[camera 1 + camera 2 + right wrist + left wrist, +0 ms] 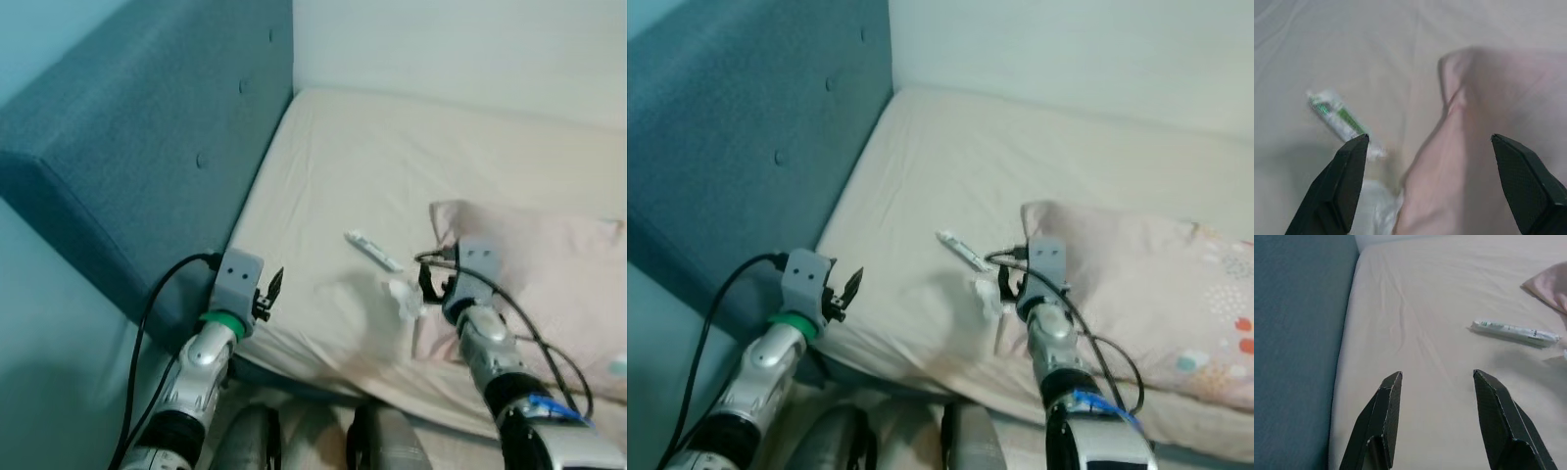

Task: Clean up the room

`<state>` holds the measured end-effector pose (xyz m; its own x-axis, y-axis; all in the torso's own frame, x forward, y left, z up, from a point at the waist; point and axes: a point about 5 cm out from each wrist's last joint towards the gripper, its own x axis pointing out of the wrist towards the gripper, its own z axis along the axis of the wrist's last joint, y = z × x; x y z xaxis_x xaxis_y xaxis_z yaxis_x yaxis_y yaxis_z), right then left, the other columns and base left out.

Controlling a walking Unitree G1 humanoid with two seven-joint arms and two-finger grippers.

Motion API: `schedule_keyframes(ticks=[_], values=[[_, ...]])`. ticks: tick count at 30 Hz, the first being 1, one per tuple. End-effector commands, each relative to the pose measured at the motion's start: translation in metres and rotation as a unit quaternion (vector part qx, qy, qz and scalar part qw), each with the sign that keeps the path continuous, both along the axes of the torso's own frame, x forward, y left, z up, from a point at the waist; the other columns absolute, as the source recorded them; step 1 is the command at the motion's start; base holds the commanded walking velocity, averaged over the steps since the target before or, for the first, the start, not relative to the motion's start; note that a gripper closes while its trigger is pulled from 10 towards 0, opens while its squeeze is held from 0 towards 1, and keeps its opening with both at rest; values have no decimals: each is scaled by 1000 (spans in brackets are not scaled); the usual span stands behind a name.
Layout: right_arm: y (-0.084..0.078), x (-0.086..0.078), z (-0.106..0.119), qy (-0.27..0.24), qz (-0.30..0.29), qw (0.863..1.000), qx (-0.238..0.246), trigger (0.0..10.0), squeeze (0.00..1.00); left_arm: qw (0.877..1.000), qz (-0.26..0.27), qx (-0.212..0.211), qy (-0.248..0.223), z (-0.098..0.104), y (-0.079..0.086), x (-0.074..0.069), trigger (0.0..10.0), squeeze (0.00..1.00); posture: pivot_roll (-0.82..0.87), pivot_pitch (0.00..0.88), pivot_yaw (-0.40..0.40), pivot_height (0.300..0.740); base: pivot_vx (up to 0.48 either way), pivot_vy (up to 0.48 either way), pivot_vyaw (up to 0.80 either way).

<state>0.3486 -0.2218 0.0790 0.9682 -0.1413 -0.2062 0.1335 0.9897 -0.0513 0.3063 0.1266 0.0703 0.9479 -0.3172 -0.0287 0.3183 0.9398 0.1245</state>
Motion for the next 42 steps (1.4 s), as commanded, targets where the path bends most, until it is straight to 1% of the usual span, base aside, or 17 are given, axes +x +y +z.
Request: schedule_keyframes(ticks=[1, 5, 10, 11, 13, 16, 19, 22, 24, 27, 31, 32, 33, 37, 41, 42], values=[[-2, -6, -12, 30, -5, 999, 11, 10000, 1000, 1000, -1, -1, 9, -4, 2, -5, 10000, 0, 122, 151, 8, 655, 0, 0, 0], [-8, -1, -4, 31, -13, 999, 7, 10000, 1000, 1000, -7, -2, 6, -3, 2, -7, 10000, 0, 138, 136, -2, 655, 0, 0, 0], [-9, 1, -2, 30, -12, 999, 7, 10000, 1000, 1000, -10, -2, 6, -2, 2, -7, 10000, 0, 136, 128, 2, 655, 0, 0, 0], [-7, 1, -3, 35, -7, 999, 9, 10000, 1000, 1000, -12, 5, 12, -3, 1, -4, 10000, 0, 120, 114, 14, 655, 0, 0, 0], [-5, 0, -5, 38, -4, 999, 10, 10000, 1000, 1000, -14, 11, 17, -4, 0, -3, 10000, 0, 120, 114, 14, 655, 0, 0, 0], [-1, -2, -11, 48, 4, 999, 7, 10000, 1000, 999, -15, 21, 27, -8, -1, -2, 10000, 0, 109, 98, 17, 655, 0, 0, 0], [0, -4, -13, 52, 7, 999, 7, 10000, 1000, 999, -14, 23, 30, -10, -1, -3, 10000, 0, 109, 98, 17, 655, 0, 0, 0], [3, -7, -20, 67, 11, 998, 8, 10000, 1000, 999, -16, 28, 36, -12, -3, -4, 10000, 0, 108, 102, 20, 655, 0, 0, 0], [3, -7, -20, 67, 11, 998, 8, 10000, 1000, 999, -16, 28, 36, -12, -3, -4, 10000, 0, 108, 102, 20, 655, 0, 0, 0], [6, -8, -22, 75, 13, 997, 8, 10000, 1000, 999, -23, 27, 39, -12, -5, -5, 10000, 0, 93, 92, 39, 655, 0, 0, 0], [4, -7, -21, 79, 9, 997, 7, 10000, 1000, 998, -33, 28, 41, -11, -7, -3, 10000, 0, 87, 84, 49, 655, 0, 0, 0], [2, -7, -23, 91, 11, 996, 3, 10000, 1000, 998, -39, 30, 43, -11, -9, -1, 10000, 0, 84, 75, 59, 655, 0, 0, 0], [2, -7, -23, 91, 11, 996, 3, 10000, 1000, 998, -39, 30, 43, -11, -9, -1, 10000, 0, 84, 75, 59, 655, 0, 0, 0], [-3, -12, -29, 121, 12, 993, -2, 10000, 1000, 997, -52, 28, 43, -8, -14, 4, 10000, 0, 80, 77, 59, 655, 0, 0, 0], [-5, -11, -28, 122, 9, 992, -6, 10000, 1000, 998, -53, 27, 37, -5, -15, 5, 10000, 0, 79, 68, 55, 655, 0, 0, 0], [-10, -11, -25, 121, -1, 992, -16, 10000, 1000, 998, -47, 24, 33, -3, -14, 6, 10000, 0, 76, 94, 52, 655, 0, 0, 0]])
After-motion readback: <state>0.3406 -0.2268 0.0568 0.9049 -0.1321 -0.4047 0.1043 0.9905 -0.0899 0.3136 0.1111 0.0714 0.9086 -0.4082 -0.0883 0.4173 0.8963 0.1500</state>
